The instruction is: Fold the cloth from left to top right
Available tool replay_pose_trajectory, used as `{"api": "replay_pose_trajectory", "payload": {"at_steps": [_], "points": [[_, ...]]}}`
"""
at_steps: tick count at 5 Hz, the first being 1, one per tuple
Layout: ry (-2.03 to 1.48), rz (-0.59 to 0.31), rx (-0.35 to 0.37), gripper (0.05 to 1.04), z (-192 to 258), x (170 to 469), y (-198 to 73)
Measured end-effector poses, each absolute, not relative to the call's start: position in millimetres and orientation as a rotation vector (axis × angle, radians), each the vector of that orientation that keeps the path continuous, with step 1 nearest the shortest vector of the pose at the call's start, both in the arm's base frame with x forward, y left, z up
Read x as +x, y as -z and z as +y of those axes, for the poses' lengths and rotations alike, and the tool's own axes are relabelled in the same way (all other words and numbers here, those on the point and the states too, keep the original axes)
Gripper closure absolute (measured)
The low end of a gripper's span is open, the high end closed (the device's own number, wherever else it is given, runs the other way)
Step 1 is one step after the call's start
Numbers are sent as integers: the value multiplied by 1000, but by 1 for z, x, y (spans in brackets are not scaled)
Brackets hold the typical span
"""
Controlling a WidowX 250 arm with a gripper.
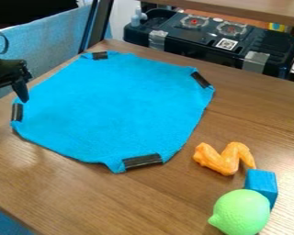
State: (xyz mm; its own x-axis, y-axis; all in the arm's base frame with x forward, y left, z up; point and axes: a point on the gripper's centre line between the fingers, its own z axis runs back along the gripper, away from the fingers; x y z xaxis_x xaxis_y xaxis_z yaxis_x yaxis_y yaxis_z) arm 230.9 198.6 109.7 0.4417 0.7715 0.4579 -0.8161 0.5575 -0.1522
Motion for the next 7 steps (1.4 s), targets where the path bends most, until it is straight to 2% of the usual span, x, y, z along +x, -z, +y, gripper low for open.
{"api": "replay_pose_trajectory", "payload": {"at_steps": [1, 2, 3, 5, 6, 7], "points": [[-967, -496, 115, 84, 201, 237, -94], [-965, -501, 127, 84, 207, 243, -90], [-968, -494, 139, 130, 210, 243, -83], [-976, -511, 157, 705, 214, 245, -80], [-980, -519, 160, 924, 218, 244, -80], [-1006, -502, 145, 1016, 220, 238, -79]]}}
